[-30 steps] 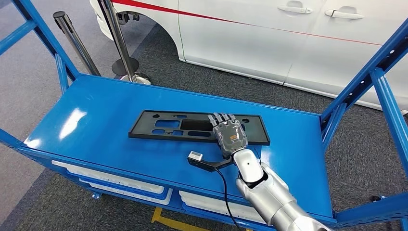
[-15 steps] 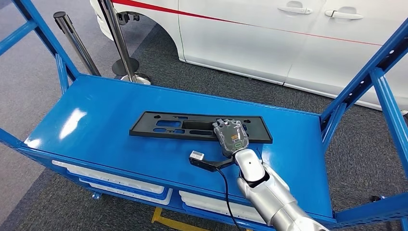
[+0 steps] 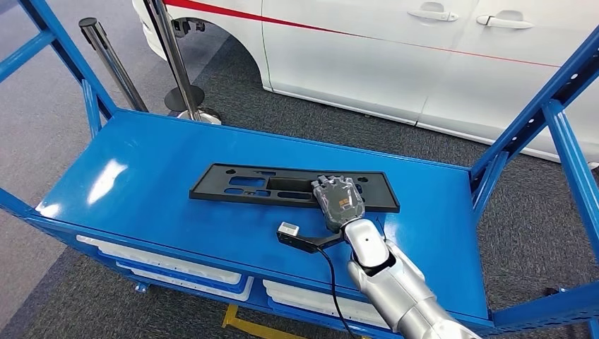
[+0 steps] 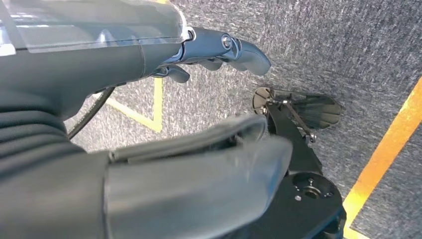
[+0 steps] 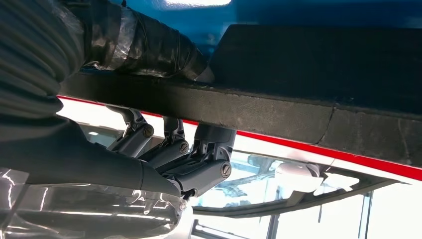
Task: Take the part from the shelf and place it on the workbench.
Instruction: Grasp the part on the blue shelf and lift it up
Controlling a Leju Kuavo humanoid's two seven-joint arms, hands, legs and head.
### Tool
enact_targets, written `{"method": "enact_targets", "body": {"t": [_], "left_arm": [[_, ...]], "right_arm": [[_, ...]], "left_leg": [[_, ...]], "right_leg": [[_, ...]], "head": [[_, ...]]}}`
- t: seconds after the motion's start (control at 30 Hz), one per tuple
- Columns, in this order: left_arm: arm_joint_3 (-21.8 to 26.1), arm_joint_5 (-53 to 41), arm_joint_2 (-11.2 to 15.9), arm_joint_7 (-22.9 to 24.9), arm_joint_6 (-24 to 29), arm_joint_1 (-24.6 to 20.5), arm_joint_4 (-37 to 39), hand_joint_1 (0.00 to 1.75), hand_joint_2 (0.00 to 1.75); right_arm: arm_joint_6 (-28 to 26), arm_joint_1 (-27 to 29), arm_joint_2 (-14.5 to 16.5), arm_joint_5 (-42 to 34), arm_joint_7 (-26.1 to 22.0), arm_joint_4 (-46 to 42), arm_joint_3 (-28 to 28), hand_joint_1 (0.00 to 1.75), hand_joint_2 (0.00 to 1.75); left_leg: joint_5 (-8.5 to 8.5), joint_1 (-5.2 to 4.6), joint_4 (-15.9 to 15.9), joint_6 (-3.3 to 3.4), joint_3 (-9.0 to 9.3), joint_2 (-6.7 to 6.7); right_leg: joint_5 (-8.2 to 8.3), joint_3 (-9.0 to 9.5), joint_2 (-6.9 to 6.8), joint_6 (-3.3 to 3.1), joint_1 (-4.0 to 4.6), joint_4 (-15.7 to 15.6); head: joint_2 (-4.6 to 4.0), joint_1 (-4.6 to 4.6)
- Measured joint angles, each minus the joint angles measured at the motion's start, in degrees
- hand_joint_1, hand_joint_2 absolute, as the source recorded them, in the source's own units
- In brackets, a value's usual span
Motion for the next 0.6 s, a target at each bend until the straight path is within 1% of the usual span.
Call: {"method": "enact_targets", "body": {"t": [0.17, 0.37, 0.5, 0.6], "left_arm": [[0.4, -0.28, -0.79, 2.46, -0.12, -0.09, 0.0, 0.0, 1.75], [1.27, 0.89, -1.09, 4.39, 0.27, -0.23, 0.0, 0.0, 1.75], [2.0, 1.28, -1.14, 4.53, 0.46, -0.29, 0.0, 0.0, 1.75], [2.23, 0.98, -1.14, 3.58, 1.71, -0.33, 0.0, 0.0, 1.75]], "right_arm": [[-0.41, 0.04, 0.13, 0.22, -0.21, 0.17, -0.16, 1.75, 1.75], [-0.63, 0.04, 0.28, 0.23, -0.48, 0.39, -0.23, 1.75, 1.75], [-0.92, 0.05, 0.31, 0.2, -0.52, 0.47, -0.26, 1.75, 1.75], [-2.5, 0.38, 0.31, 0.0, -0.51, 0.38, -0.52, 1.75, 1.75]], "left_leg": [[0.0, 0.0, 0.0, 0.0, 0.0, 0.0], [0.0, 0.0, 0.0, 0.0, 0.01, 0.0], [0.0, 0.0, 0.0, 0.0, 0.02, 0.0], [0.0, 0.0, 0.0, 0.0, 0.02, 0.0]], "right_leg": [[0.0, 0.02, 0.0, 0.0, 0.0, 0.0], [0.0, 0.03, 0.0, 0.0, 0.0, 0.0], [0.0, 0.04, 0.01, 0.0, 0.0, 0.0], [0.0, 0.02, 0.0, 0.0, 0.0, 0.0]], "head": [[0.0, -0.01], [0.0, 0.0], [0.0, 0.0], [0.0, 0.0]]}}
